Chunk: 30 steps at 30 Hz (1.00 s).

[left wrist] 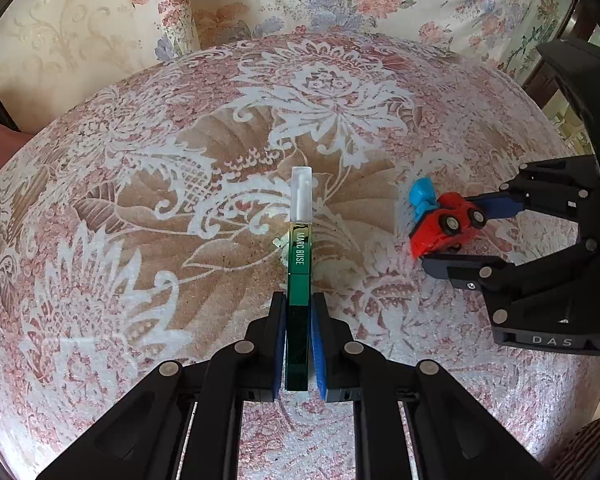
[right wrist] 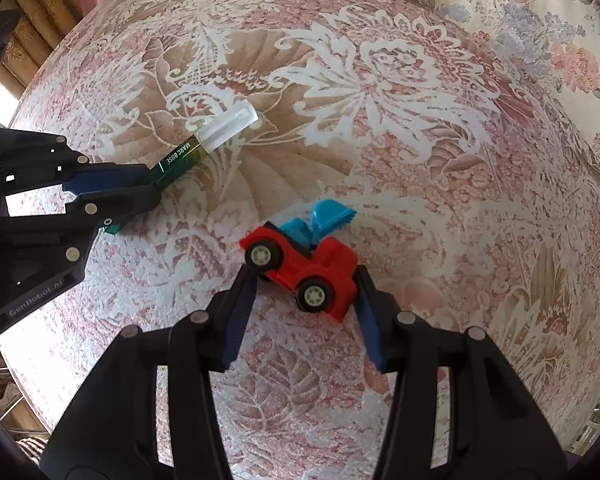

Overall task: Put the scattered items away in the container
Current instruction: 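Lift and carry the green marker and red car over the box with both tools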

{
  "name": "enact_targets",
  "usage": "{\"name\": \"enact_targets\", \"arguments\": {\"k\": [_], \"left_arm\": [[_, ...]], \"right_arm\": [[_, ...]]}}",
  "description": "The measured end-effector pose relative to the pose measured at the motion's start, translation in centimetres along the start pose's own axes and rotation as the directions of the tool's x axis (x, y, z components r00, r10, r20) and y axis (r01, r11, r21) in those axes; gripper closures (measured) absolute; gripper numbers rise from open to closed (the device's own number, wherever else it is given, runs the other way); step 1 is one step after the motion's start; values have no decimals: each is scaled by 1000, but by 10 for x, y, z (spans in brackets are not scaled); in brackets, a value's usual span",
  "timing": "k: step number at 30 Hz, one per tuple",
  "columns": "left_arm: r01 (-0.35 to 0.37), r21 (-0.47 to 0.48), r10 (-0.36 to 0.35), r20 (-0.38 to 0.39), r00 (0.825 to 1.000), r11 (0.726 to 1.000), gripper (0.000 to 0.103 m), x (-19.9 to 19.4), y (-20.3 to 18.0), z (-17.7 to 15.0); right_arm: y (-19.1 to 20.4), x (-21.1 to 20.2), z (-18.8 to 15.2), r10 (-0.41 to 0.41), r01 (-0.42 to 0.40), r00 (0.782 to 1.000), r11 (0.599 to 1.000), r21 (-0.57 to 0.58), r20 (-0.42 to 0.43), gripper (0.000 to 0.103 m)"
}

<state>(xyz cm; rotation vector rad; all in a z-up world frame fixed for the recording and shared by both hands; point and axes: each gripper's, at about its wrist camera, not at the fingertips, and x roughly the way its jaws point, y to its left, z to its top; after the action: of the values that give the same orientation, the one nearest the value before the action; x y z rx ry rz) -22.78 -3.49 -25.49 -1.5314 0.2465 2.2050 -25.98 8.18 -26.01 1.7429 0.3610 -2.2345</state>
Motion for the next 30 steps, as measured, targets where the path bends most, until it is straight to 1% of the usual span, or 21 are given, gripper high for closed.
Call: {"name": "enact_targets", "arguments": {"k": [1, 5, 7, 10, 12, 14, 16, 19, 24, 26, 30], "left_arm": [[0, -1, 0, 0, 1000, 1000, 91, 0, 0, 0], [0, 8, 0, 0, 1000, 1000, 91, 0, 0, 1], [0, 8, 0, -1, 1000, 1000, 91, 0, 0, 1], [3, 2, -3, 1, 1000, 1000, 91, 0, 1, 1], [8, -7, -8, 4, 1000, 1000, 90, 0, 2, 0], [14, -16, -14, 5, 1000, 1000, 90, 0, 3, 0], [15, -18, -15, 5, 1000, 1000, 90, 0, 4, 0], [11, -17, -11, 3, 1000, 1000, 90, 0, 3, 1], [7, -24, -7, 1, 1000, 1000, 90, 1, 4, 3], [8, -22, -8, 0, 1000, 1000, 90, 1, 4, 4], [20, -19, -20, -4, 1000, 1000, 89, 4, 6, 9]], "right_arm": [[0, 0, 0, 2, -2, 1000, 1000, 4, 0, 73], [-1, -1, 2, 11, -11, 1000, 1000, 22, -2, 73], [-2, -1, 4, 32, -32, 999, 999, 29, -4, 73], [-6, 0, 6, 83, -82, 997, 995, 62, -7, 65], [-9, 0, 8, 115, -114, 993, 990, 87, -7, 47], [-7, 0, 10, 114, -113, 994, 989, 90, 3, 44], [-4, 0, 14, 110, -111, 994, 990, 84, 14, 44], [3, 1, 22, 80, -81, 997, 995, 60, 20, 44], [9, 9, 36, 40, -40, 999, 999, 19, 7, 44], [11, 11, 39, 29, -29, 1000, 1000, 9, 4, 50], [14, 11, 41, 15, -15, 1000, 1000, 2, 12, 51]]}}
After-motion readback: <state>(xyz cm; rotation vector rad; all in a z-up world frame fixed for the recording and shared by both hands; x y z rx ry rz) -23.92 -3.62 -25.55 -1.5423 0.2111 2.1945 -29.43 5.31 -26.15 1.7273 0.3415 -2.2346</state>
